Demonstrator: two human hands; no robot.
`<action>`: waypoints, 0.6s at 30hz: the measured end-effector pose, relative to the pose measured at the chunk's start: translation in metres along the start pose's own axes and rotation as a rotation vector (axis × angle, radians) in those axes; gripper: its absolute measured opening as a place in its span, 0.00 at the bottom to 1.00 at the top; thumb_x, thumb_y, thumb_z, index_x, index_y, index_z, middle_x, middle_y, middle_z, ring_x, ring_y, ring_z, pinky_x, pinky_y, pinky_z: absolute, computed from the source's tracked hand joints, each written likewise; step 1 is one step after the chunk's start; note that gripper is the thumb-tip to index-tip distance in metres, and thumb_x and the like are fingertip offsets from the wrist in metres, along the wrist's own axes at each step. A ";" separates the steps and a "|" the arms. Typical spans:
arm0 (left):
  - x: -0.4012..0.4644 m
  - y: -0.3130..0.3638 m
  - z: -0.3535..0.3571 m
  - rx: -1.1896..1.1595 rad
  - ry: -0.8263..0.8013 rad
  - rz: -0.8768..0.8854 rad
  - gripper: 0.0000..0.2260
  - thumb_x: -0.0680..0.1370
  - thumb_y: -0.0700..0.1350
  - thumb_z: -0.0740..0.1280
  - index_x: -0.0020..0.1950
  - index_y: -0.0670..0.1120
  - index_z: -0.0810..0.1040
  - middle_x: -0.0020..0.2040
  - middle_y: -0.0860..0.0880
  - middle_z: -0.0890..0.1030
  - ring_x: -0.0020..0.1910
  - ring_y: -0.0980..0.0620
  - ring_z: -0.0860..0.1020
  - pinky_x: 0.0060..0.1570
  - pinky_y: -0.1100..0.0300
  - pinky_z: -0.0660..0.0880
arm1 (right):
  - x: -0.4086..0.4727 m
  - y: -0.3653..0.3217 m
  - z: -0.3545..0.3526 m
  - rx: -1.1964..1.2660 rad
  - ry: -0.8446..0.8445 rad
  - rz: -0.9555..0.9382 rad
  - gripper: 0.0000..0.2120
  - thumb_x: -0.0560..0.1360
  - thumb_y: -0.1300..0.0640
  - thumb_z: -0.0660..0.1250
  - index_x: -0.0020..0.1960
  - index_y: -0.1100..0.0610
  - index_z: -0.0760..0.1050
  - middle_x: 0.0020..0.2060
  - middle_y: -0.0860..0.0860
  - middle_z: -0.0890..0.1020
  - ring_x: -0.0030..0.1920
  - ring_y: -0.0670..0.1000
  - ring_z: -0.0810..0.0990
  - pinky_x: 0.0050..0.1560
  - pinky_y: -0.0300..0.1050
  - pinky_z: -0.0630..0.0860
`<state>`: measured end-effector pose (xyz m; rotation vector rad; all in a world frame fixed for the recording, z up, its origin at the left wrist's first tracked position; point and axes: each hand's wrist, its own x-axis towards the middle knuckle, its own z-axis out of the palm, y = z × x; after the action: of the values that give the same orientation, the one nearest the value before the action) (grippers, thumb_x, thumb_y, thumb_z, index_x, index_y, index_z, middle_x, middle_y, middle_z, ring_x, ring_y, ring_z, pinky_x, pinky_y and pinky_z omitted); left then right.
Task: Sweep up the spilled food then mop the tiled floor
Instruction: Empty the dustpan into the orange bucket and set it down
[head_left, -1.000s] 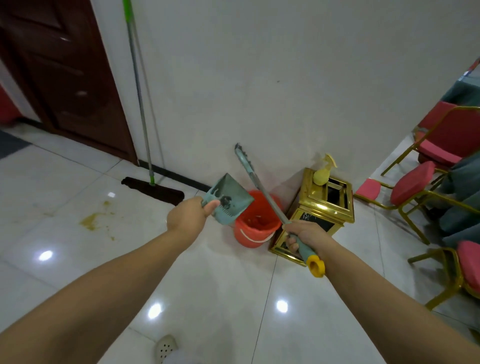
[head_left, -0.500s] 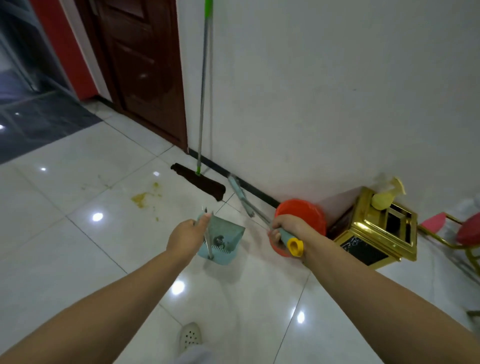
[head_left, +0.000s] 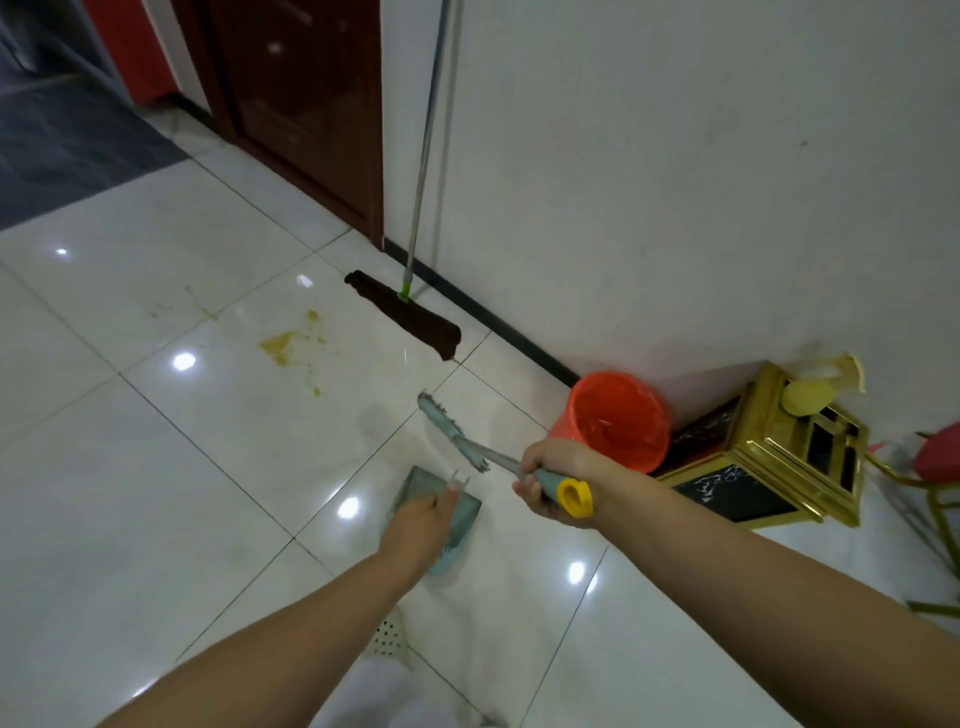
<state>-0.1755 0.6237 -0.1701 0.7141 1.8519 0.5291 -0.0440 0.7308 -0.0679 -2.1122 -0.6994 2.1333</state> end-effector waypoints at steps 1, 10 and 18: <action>0.000 0.002 0.003 -0.010 -0.032 -0.003 0.26 0.80 0.62 0.52 0.47 0.41 0.77 0.37 0.46 0.78 0.35 0.49 0.76 0.35 0.62 0.72 | 0.000 -0.004 0.001 -0.030 -0.002 0.008 0.04 0.76 0.66 0.56 0.48 0.66 0.68 0.38 0.60 0.71 0.21 0.47 0.70 0.17 0.33 0.68; -0.009 0.019 0.037 -0.240 -0.231 -0.203 0.19 0.82 0.54 0.52 0.45 0.41 0.71 0.31 0.46 0.73 0.27 0.53 0.71 0.25 0.65 0.69 | -0.001 -0.025 -0.016 -0.355 -0.059 0.196 0.04 0.76 0.65 0.57 0.48 0.66 0.68 0.38 0.60 0.75 0.20 0.47 0.72 0.21 0.32 0.71; -0.002 0.027 0.063 -0.563 -0.347 -0.498 0.20 0.80 0.56 0.59 0.49 0.38 0.75 0.33 0.42 0.76 0.31 0.46 0.76 0.32 0.57 0.77 | -0.005 -0.019 -0.040 -0.416 -0.153 0.281 0.05 0.76 0.62 0.58 0.49 0.64 0.68 0.38 0.59 0.75 0.19 0.47 0.73 0.21 0.33 0.71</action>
<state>-0.1102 0.6437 -0.1744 -0.0405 1.3846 0.5215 -0.0105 0.7572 -0.0547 -2.3870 -0.9913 2.5008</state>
